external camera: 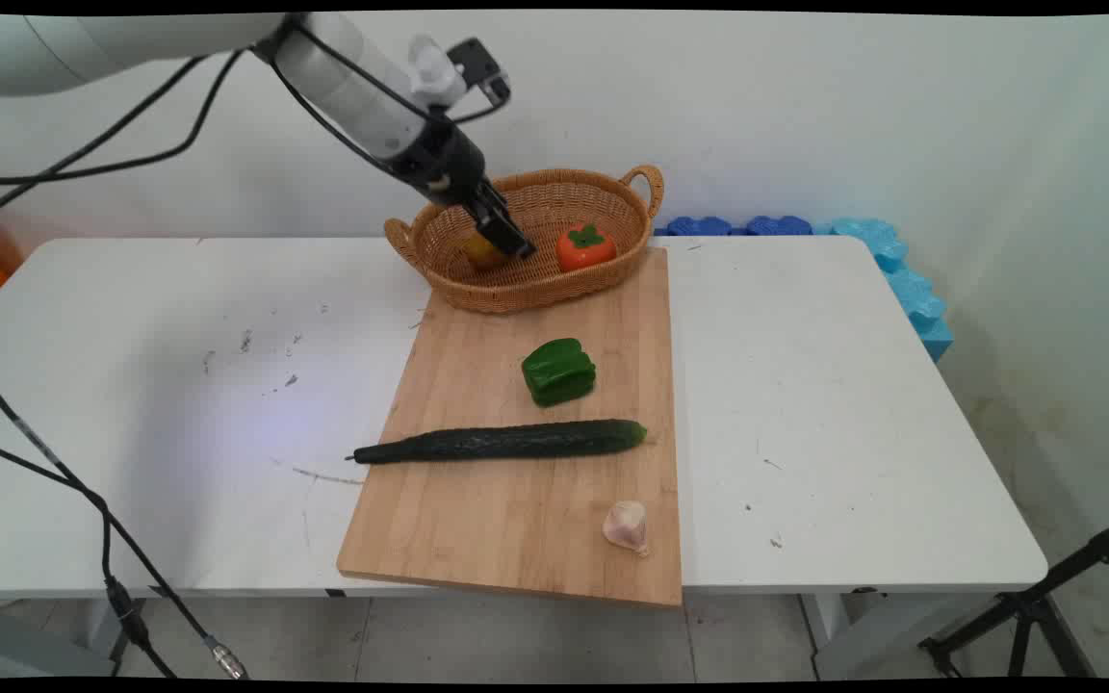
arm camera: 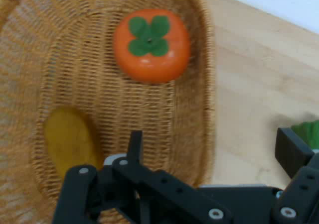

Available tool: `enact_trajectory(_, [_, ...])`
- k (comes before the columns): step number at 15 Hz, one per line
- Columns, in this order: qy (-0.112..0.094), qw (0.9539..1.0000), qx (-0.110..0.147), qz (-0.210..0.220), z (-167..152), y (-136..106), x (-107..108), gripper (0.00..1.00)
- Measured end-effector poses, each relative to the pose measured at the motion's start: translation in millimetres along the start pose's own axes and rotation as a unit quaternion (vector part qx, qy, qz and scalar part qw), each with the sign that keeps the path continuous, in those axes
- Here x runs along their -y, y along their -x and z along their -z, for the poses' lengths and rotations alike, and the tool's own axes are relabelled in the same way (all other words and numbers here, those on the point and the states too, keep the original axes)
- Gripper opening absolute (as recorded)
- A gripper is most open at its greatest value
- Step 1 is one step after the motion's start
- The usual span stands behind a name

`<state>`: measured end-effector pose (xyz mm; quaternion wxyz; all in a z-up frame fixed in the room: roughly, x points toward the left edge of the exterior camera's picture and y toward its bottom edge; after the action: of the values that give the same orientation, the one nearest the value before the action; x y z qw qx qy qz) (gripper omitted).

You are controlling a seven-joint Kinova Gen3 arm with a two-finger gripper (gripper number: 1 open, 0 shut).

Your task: Pick up the potato from the vegetable basket

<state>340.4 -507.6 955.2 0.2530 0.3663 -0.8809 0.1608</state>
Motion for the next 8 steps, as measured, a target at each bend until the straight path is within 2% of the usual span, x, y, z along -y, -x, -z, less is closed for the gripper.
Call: enact_trajectory(8, [-0.044, 0.9986, 0.000, 0.031, -9.3, 9.3, 57.3, 1.00])
